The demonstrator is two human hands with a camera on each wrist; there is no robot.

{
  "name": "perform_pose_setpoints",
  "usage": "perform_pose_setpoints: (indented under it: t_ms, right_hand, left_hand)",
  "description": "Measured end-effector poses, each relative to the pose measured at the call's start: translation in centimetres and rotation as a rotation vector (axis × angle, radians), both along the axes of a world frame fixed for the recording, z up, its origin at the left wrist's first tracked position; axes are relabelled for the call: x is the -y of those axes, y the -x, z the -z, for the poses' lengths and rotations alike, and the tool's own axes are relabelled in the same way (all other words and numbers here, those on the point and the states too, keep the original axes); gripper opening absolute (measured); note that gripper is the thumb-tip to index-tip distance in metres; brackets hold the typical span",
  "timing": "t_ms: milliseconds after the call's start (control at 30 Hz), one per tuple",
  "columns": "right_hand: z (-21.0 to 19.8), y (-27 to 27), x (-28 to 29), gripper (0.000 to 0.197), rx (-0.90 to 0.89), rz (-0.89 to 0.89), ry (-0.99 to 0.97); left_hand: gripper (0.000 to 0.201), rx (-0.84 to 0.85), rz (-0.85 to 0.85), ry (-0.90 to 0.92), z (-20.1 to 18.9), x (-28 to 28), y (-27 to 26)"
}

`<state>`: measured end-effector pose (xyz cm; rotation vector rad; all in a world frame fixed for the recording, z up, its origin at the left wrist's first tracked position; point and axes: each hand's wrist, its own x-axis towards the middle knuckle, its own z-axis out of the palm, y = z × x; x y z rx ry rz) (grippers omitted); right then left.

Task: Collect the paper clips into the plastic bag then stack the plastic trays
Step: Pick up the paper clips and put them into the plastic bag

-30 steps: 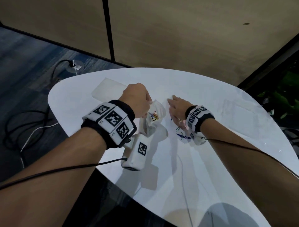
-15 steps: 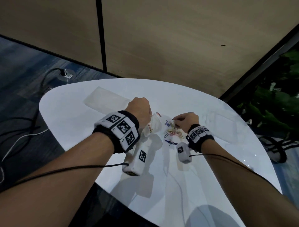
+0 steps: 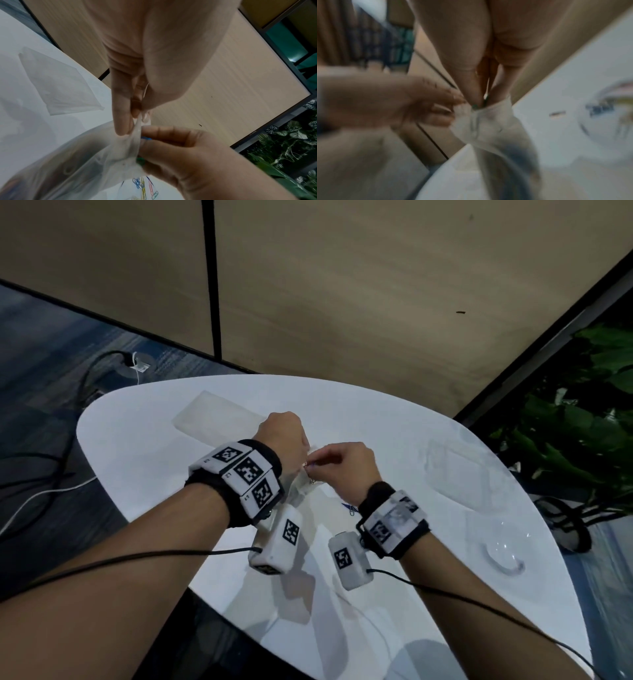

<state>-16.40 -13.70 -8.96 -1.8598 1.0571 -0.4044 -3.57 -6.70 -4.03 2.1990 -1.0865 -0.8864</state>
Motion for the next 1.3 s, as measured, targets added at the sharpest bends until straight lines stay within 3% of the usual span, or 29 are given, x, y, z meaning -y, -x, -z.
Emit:
perform_pose_setpoints:
  t_ms: [100,200,233,300,367,400,433,500,533,600,767,900,1000,1100,1200,1300]
  right_hand:
    - [0.1,-1.1,-0.7,0.016,-0.157,-0.16,0.343]
    - [-0.4,-1.6,-0.6,0.033,-0.326,-0.418,0.34]
    - [-0.5,-1.4,-0.3,0.04,-0.302,-0.437,0.296]
    - [-0.9,-0.9,0.7,0.05,-0.093,-0.344,0.143]
    - [-0.3,0.3,2.4,0.047,0.125,-0.105,-0.01]
    - [0.6,1.1,3.9,0.043,0.13,0.031,-0.002]
    - [2.0,2.1,5.7,0.039,0.017,0.144,0.065]
    - [5.2,4.0,8.7,0.034,-0.386,0.214,0.135]
    - [6.8,4.6,9.5,0.039,-0.562,0.18,0.111]
    - [9.6,4.7,9.9,0.051,-0.734,0.095,0.09]
    - [11.6,0.6,8.6,0.058,-0.657,-0.044,0.169]
    - [12.5,-1.6,8.5,0.055,-0.783,-0.366,0.422]
    - [12.7,-0.4,8.1,0.055,-0.846,-0.542,0.56]
    - [12.2,2.8,8.0,0.059,-0.858,-0.525,0.588]
    - [11.8,5.4,7.4,0.05,-0.854,-0.499,0.565]
    - [12.1,6.1,6.7,0.014,-0.768,-0.454,0.655]
  left_hand:
    - [0.021,0.006,0.005,0.001,-0.2,-0.1,-0.1]
    - [0.019,0.036,0.003,-0.01,-0.2,-0.1,-0.4]
    - [0.019,0.039,-0.001,-0.01,-0.3,-0.2,-0.5]
    - [0.018,0.029,-0.014,-0.009,-0.2,-0.3,-0.9]
    - [0.019,0.022,-0.028,-0.01,-0.2,-0.6,-1.4]
    - [0.02,0.024,-0.03,-0.011,-0.2,-0.8,-1.6]
    - [0.02,0.026,-0.03,-0.01,-0.2,-0.9,-1.8]
    - [0.019,0.027,-0.039,-0.005,-0.1,-1.2,-2.1]
    - [0.019,0.03,-0.041,-0.002,-0.1,-1.3,-2.3]
    - [0.019,0.038,-0.037,0.002,0.1,-1.4,-2.5]
    - [0.02,0.035,-0.033,-0.003,0.5,-1.8,-3.0]
    - [0.02,0.032,-0.026,-0.013,0.5,-1.8,-3.1]
    - [0.019,0.038,-0.011,-0.012,0.4,-1.7,-2.9]
    - [0.019,0.052,0.013,-0.012,0.3,-1.6,-2.5]
    - [0.02,0.063,0.022,-0.017,0.4,-1.5,-2.3]
    - [0.02,0.058,0.023,-0.028,0.4,-1.4,-2.2]
